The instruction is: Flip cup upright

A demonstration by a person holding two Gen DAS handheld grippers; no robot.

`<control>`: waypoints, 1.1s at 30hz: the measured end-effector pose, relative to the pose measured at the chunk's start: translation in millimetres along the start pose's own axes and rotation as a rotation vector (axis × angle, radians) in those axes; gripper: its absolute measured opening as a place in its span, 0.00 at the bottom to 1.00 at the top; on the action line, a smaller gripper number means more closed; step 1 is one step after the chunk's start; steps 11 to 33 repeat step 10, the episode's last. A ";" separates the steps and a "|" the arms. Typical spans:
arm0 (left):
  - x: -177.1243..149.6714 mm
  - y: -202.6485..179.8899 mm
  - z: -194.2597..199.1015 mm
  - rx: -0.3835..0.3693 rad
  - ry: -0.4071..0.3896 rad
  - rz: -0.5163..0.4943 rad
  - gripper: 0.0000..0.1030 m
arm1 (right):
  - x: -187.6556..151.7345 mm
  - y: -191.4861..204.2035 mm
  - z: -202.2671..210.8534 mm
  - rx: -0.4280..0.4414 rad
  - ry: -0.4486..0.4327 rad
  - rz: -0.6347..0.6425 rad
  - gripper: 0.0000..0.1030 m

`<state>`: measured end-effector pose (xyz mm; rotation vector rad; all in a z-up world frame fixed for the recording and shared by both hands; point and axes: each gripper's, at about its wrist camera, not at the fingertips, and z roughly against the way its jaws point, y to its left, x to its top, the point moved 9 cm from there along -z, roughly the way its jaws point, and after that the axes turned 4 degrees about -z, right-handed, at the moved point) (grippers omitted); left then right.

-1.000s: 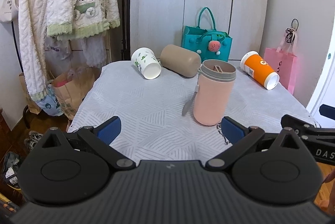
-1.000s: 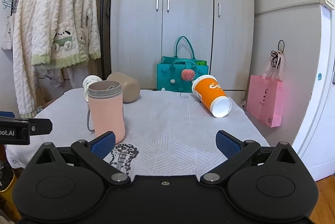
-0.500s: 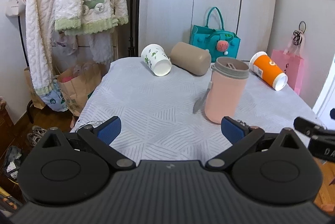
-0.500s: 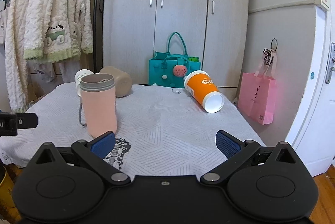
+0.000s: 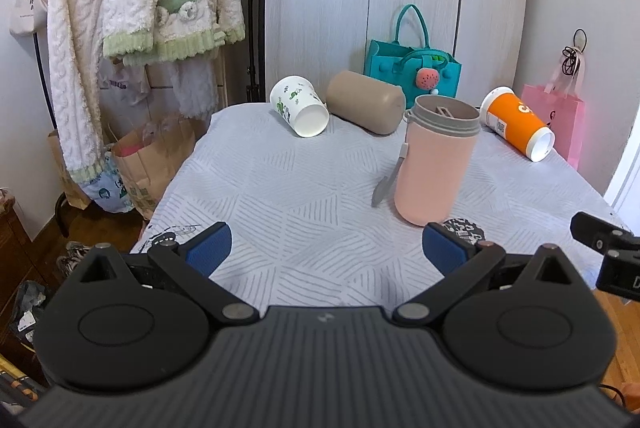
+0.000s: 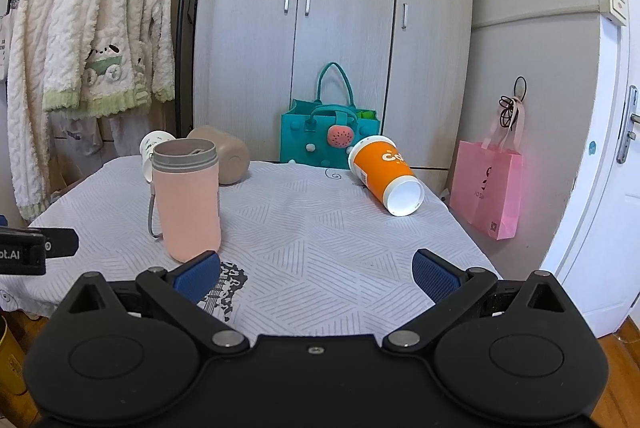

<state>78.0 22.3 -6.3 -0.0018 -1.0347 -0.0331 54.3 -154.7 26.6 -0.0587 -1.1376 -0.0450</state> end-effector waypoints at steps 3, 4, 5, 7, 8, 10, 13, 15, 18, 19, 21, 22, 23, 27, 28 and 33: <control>-0.6 -1.5 1.4 0.002 -0.003 -0.002 1.00 | -0.1 0.4 0.6 0.000 0.000 0.003 1.00; -0.5 -1.8 1.6 0.003 -0.003 -0.003 1.00 | 0.1 0.6 0.9 0.000 -0.001 0.004 1.00; 0.0 -1.6 1.2 0.001 -0.003 -0.003 1.00 | 0.3 1.1 1.2 0.000 -0.001 0.005 1.00; 0.1 -2.5 1.3 0.001 -0.001 -0.006 1.00 | 1.3 1.2 2.4 -0.001 -0.010 0.003 1.00; -0.1 -1.9 1.7 -0.001 0.000 -0.008 1.00 | 2.1 0.6 3.2 -0.004 -0.019 0.000 1.00; -1.4 -2.1 0.8 -0.002 0.007 -0.014 1.00 | 3.8 0.8 4.9 -0.004 -0.027 -0.002 1.00; -1.4 -2.1 0.8 -0.002 0.007 -0.014 1.00 | 3.8 0.8 4.9 -0.004 -0.027 -0.002 1.00; -1.4 -2.1 0.8 -0.002 0.007 -0.014 1.00 | 3.8 0.8 4.9 -0.004 -0.027 -0.002 1.00; -1.4 -2.1 0.8 -0.002 0.007 -0.014 1.00 | 3.8 0.8 4.9 -0.004 -0.027 -0.002 1.00; -1.4 -2.1 0.8 -0.002 0.007 -0.014 1.00 | 3.8 0.8 4.9 -0.004 -0.027 -0.002 1.00; -1.4 -2.1 0.8 -0.002 0.007 -0.014 1.00 | 3.8 0.8 4.9 -0.004 -0.027 -0.002 1.00; -1.4 -2.1 0.8 -0.002 0.007 -0.014 1.00 | 3.8 0.8 4.9 -0.004 -0.027 -0.002 1.00; -1.4 -2.1 0.8 -0.002 0.007 -0.014 1.00 | 3.8 0.8 4.9 -0.004 -0.027 -0.002 1.00; -1.4 -2.1 0.8 -0.002 0.007 -0.014 1.00 | 3.8 0.8 4.9 -0.004 -0.027 -0.002 1.00; -1.4 -2.1 0.8 -0.002 0.007 -0.014 1.00 | 3.8 0.8 4.9 -0.004 -0.027 -0.002 1.00; -1.4 -2.1 0.8 -0.002 0.007 -0.014 1.00 | 3.8 0.8 4.9 -0.004 -0.027 -0.002 1.00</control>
